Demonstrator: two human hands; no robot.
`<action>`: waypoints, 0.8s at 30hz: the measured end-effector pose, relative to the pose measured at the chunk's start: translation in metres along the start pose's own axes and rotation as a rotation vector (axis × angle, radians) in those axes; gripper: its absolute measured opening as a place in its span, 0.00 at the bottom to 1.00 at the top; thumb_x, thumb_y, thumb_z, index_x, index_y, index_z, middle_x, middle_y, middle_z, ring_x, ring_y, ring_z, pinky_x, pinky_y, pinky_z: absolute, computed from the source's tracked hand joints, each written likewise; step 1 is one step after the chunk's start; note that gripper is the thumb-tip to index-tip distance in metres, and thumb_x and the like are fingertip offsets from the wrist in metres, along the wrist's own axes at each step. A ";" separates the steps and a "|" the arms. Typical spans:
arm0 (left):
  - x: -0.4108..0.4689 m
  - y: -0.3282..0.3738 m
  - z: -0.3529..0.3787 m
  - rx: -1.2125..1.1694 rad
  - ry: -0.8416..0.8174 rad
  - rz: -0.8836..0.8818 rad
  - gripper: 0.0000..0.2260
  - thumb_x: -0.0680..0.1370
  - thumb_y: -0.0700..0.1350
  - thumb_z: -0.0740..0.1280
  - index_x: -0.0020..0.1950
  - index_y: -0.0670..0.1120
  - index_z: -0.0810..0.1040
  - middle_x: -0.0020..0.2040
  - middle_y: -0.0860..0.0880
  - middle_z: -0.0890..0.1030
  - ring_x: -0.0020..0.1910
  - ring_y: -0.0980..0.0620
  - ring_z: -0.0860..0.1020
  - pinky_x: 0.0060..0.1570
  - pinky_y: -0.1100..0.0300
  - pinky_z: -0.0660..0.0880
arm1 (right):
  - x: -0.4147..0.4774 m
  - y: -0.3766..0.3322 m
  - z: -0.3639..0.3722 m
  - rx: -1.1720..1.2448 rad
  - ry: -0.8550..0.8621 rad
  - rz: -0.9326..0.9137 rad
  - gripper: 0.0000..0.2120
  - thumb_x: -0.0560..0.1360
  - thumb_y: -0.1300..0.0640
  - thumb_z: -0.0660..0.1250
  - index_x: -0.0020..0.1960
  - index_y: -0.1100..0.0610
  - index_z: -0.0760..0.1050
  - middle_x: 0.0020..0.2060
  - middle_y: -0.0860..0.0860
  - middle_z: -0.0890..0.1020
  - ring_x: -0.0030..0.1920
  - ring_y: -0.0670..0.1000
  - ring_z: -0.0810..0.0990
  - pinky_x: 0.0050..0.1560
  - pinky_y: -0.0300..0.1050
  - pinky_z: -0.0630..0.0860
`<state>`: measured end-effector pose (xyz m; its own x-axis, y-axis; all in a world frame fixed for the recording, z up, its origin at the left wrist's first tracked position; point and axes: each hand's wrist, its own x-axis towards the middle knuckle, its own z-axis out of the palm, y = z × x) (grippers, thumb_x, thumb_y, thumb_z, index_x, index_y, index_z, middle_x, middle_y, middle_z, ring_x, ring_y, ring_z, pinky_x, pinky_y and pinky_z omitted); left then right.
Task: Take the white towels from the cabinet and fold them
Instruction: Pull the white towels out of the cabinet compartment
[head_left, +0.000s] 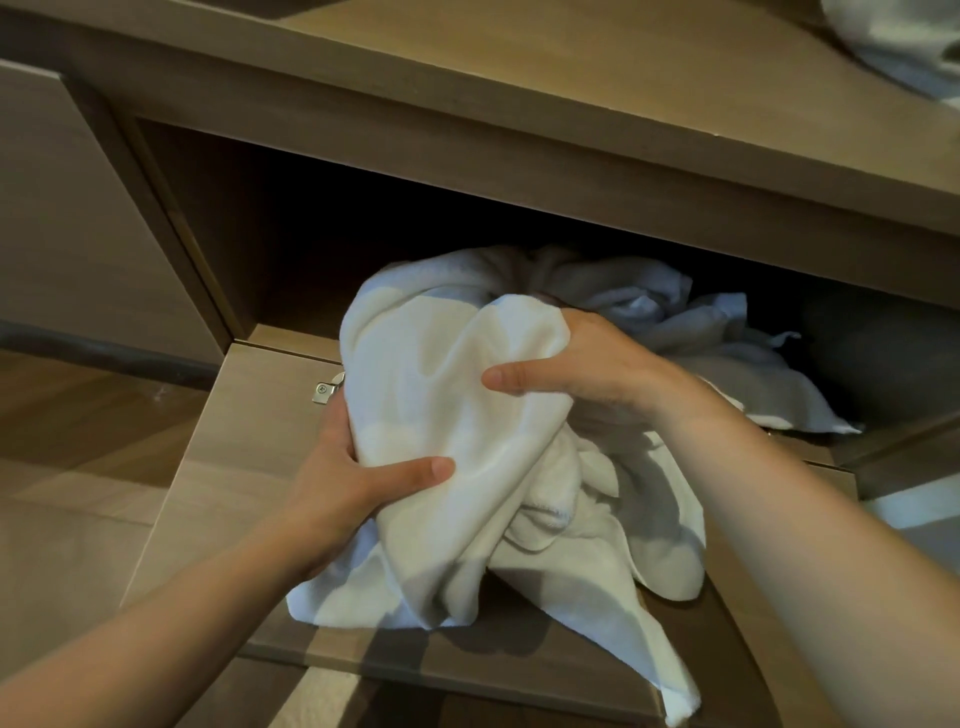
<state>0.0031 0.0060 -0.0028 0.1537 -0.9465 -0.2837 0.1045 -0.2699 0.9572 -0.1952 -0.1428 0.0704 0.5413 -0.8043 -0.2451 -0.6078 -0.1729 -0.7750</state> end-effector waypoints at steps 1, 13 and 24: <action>-0.004 0.000 -0.002 0.015 0.009 0.015 0.51 0.53 0.57 0.81 0.71 0.63 0.59 0.63 0.56 0.75 0.59 0.50 0.78 0.52 0.46 0.80 | -0.003 -0.002 0.001 0.002 0.012 -0.030 0.31 0.52 0.29 0.78 0.53 0.33 0.75 0.51 0.39 0.83 0.52 0.41 0.82 0.57 0.53 0.79; -0.053 0.049 -0.020 0.133 0.004 0.179 0.45 0.56 0.57 0.81 0.68 0.66 0.62 0.62 0.60 0.74 0.61 0.53 0.76 0.53 0.46 0.80 | -0.054 -0.041 -0.006 -0.004 0.015 -0.029 0.56 0.48 0.26 0.75 0.72 0.32 0.56 0.68 0.37 0.71 0.68 0.45 0.71 0.63 0.47 0.74; -0.086 0.105 -0.017 0.103 -0.100 0.279 0.43 0.58 0.49 0.81 0.67 0.63 0.65 0.59 0.60 0.76 0.58 0.54 0.79 0.46 0.53 0.82 | -0.095 -0.080 -0.029 0.092 0.056 -0.072 0.32 0.47 0.26 0.77 0.49 0.25 0.70 0.56 0.33 0.72 0.55 0.39 0.76 0.50 0.38 0.76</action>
<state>0.0174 0.0625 0.1211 0.0641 -0.9979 -0.0074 -0.0294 -0.0093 0.9995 -0.2150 -0.0689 0.1723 0.5467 -0.8227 -0.1557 -0.5112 -0.1807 -0.8402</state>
